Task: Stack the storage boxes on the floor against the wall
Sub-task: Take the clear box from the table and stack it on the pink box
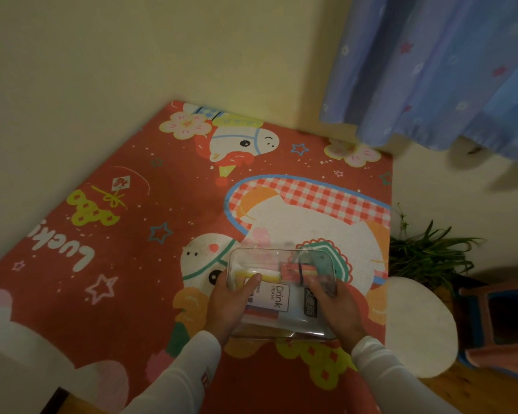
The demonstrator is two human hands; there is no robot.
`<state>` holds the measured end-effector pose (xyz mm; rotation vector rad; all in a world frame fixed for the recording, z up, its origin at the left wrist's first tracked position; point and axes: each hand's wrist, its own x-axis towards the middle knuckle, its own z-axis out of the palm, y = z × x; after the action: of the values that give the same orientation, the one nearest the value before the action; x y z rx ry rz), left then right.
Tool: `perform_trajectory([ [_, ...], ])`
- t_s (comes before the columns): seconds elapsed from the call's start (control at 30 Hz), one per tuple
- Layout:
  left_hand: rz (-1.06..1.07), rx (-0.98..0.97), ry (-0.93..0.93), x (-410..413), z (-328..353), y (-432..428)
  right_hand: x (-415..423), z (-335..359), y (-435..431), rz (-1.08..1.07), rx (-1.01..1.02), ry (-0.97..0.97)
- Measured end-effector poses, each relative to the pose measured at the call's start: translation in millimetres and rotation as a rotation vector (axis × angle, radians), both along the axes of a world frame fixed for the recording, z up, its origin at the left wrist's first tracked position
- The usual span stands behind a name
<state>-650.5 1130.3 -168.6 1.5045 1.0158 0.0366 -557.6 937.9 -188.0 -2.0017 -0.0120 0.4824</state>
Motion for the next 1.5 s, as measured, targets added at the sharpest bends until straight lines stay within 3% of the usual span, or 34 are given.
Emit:
perform_trajectory([
  [0.83, -0.041, -0.123, -0.206, -53, 34, 30, -63, 65, 25, -0.077, -0.21, -0.215],
  [1.03, -0.021, -0.092, -0.23, -88, 46, 31, -90, 74, 26, 0.017, -0.071, -0.163],
  [1.27, 0.019, -0.005, -0.333, -153, 61, 12, -120, 82, 21, 0.146, -0.054, -0.194],
  [1.5, 0.275, 0.088, -0.257, -231, 74, -14, -169, 92, 18, 0.314, -0.032, -0.235],
])
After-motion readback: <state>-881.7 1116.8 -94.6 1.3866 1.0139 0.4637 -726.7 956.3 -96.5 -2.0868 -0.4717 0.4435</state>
